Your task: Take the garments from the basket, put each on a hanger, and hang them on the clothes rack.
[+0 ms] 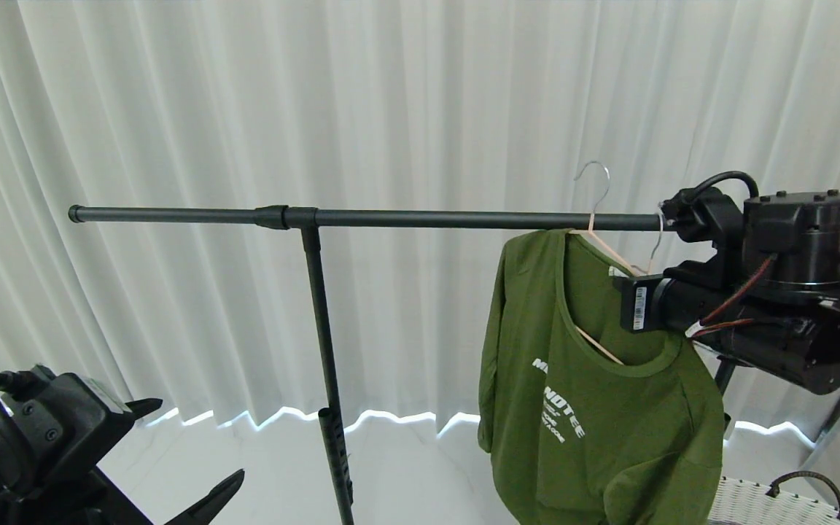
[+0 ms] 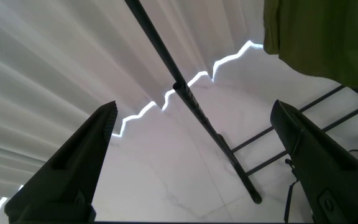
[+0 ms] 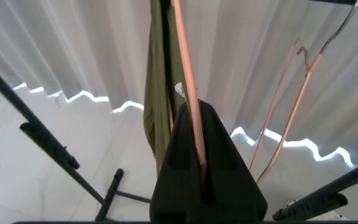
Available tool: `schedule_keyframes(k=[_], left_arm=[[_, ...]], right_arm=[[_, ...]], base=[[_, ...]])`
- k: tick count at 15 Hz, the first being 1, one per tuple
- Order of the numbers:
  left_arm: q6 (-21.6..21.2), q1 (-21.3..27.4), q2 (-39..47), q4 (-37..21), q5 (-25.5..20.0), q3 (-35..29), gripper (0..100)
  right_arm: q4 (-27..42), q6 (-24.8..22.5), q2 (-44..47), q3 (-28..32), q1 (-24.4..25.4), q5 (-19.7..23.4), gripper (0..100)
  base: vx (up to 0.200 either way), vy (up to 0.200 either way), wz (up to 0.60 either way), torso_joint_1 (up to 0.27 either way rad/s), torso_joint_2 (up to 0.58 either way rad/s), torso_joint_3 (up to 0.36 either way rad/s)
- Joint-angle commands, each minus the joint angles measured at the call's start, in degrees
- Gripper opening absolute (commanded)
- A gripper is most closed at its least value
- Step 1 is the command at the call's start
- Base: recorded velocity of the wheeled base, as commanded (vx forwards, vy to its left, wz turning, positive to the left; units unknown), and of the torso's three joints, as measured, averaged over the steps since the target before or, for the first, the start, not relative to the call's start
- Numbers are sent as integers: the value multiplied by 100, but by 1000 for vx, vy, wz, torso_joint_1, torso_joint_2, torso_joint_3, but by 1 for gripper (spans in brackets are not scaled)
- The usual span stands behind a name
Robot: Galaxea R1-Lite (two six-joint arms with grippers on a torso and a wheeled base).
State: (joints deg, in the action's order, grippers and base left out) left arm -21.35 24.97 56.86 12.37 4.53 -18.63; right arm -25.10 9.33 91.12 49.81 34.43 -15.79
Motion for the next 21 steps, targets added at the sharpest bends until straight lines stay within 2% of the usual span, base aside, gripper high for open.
schedule_keyframes(k=[1, 8, 19, 20, 21], left_arm=[[-1, -1, 1, 2, 4, -1, 100], [-10, -1, 1, 2, 4, -1, 100], [-10, 8, 10, 2, 4, 17, 100], [-1, 8, 1, 2, 4, 26, 100], [-1, 8, -8, 2, 4, 26, 100]], right_arm=[[-4, -1, 415, 99, -103, 23, 0], [-127, -1, 1276, 556, -287, 85, 0], [-109, -10, 1417, 574, -296, 76, 0], [-118, -10, 1390, 565, -287, 58, 100], [-135, -1, 1338, 547, -279, 49, 100]], base=[[0, 0, 0, 0, 0, 0], [0, 0, 0, 0, 0, 0], [0, 0, 0, 0, 0, 0], [0, 0, 0, 0, 0, 0], [0, 0, 0, 0, 0, 0]])
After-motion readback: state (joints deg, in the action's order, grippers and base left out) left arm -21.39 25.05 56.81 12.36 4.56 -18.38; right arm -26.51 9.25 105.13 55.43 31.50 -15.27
